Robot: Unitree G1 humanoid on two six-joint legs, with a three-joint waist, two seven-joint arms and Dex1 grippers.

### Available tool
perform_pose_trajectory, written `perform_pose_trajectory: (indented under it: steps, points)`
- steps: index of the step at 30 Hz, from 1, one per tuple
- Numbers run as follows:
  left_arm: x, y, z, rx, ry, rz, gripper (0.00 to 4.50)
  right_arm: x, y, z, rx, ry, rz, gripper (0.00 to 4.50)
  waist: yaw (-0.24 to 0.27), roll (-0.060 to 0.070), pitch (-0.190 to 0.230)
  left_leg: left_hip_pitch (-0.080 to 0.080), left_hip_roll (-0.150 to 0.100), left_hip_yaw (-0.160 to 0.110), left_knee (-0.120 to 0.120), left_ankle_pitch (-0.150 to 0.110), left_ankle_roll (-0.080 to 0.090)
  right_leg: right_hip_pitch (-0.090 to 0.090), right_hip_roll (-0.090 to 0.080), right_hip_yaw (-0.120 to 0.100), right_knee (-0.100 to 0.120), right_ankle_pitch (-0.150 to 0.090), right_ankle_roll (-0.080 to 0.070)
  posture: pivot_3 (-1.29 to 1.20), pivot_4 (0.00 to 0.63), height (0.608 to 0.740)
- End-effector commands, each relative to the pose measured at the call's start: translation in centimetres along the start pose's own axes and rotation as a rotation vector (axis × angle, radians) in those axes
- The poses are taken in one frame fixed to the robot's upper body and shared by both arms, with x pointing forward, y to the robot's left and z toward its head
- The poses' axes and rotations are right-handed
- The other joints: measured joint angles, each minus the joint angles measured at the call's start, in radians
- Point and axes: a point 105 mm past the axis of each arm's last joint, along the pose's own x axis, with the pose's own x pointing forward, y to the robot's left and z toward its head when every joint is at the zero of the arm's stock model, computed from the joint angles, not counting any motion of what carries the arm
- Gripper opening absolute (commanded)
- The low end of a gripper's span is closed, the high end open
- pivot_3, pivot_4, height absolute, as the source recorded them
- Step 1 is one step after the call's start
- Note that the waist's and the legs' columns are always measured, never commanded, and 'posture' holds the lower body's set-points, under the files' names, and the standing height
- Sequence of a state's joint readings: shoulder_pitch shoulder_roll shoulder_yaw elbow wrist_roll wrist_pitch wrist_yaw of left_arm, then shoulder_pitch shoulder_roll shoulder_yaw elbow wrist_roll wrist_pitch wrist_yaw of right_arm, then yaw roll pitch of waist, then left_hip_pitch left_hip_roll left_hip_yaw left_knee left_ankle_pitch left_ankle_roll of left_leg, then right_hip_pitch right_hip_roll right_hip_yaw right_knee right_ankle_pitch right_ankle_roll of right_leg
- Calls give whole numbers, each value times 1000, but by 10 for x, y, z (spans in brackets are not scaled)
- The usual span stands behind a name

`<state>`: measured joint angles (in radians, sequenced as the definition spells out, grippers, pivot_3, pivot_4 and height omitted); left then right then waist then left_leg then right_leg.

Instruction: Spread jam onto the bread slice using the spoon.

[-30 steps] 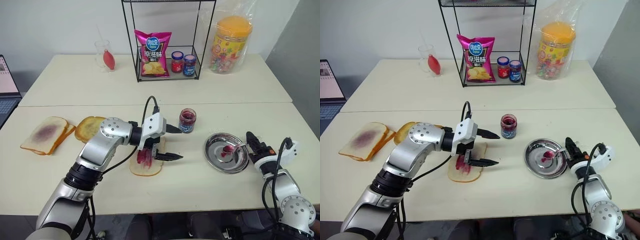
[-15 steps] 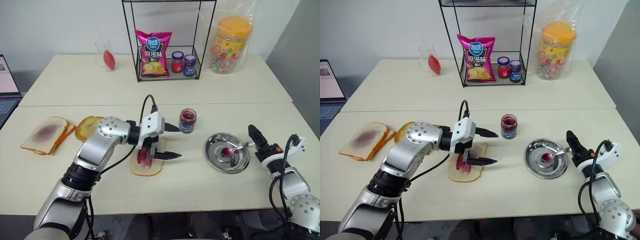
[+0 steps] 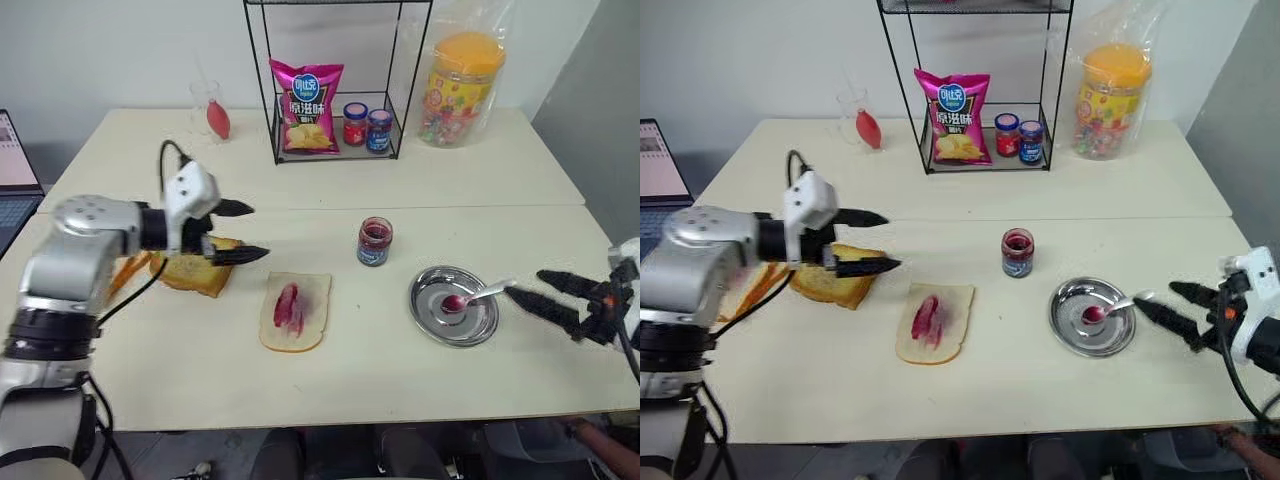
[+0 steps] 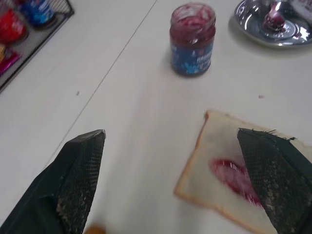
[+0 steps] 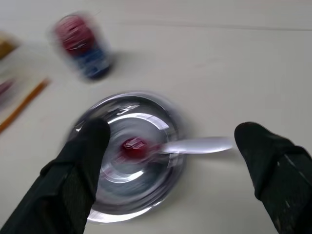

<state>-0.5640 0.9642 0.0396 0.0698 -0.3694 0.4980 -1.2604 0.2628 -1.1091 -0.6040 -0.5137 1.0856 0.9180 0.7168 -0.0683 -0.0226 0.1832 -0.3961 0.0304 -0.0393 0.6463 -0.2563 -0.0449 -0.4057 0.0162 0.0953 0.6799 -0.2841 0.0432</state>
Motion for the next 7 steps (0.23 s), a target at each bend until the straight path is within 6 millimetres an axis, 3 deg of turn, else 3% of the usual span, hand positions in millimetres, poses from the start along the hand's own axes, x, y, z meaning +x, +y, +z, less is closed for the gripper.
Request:
perform_pose_trajectory:
  steps: [1, 3, 7]
  points:
    - [-20, -22, -16, -58, 52, -45, 4500, 6, 30, 4, -63, 35, 176, 4480, 6, -1, 0, 0, 0, 0, 0, 0, 0, 0, 0, 0, 0, 0, 0, 0, 150, 740]
    - [-23, -30, -28, -59, 91, -50, 4500, 10, 29, 6, -55, 14, 182, 4480, 8, -2, 1, -1, 0, 1, 1, 0, 0, -1, -1, 1, 0, 0, 0, 0, 150, 740]
    - [-19, -35, -24, -62, 59, -41, 4500, 9, 17, -2, -36, 28, 144, 4480, 20, -6, 2, -2, -1, 0, 4, 0, 0, 0, -3, -1, 0, 0, 1, 0, 150, 740]
